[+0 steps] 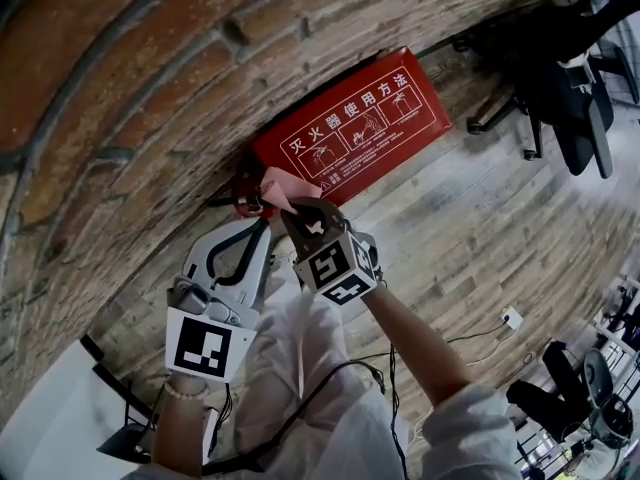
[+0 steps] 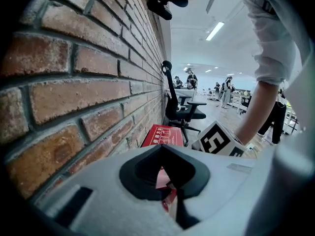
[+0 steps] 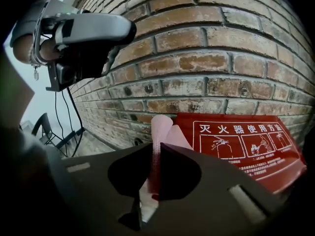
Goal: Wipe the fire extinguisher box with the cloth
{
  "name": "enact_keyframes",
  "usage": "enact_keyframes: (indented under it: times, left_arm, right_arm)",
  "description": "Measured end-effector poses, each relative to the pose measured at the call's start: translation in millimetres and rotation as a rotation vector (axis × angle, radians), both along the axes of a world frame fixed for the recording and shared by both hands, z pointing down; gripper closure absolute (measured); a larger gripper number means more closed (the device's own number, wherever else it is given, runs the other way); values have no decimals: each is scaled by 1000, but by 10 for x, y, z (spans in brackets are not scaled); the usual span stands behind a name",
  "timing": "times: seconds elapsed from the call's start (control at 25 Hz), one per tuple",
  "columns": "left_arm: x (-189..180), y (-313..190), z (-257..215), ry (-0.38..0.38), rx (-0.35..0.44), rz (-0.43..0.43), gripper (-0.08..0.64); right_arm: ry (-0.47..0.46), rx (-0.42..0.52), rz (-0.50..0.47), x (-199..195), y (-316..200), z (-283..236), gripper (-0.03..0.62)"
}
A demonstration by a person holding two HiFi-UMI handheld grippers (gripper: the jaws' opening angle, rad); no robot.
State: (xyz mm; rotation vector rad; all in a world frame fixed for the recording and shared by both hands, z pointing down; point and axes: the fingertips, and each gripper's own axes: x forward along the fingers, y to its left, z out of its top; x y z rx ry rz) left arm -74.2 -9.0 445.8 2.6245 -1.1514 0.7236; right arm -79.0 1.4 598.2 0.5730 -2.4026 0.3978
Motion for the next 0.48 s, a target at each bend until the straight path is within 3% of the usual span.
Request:
enact_keyframes:
  times: [0.28,0.48]
  left_arm:
    - [76,-19,-12,8,-5,5,561]
    - [174,-63,-27,12,-5,17,561]
  right_arm:
    - [-35,20,71,177,-187,-156,565]
    - [-48,69,156,522,-529,-382,565]
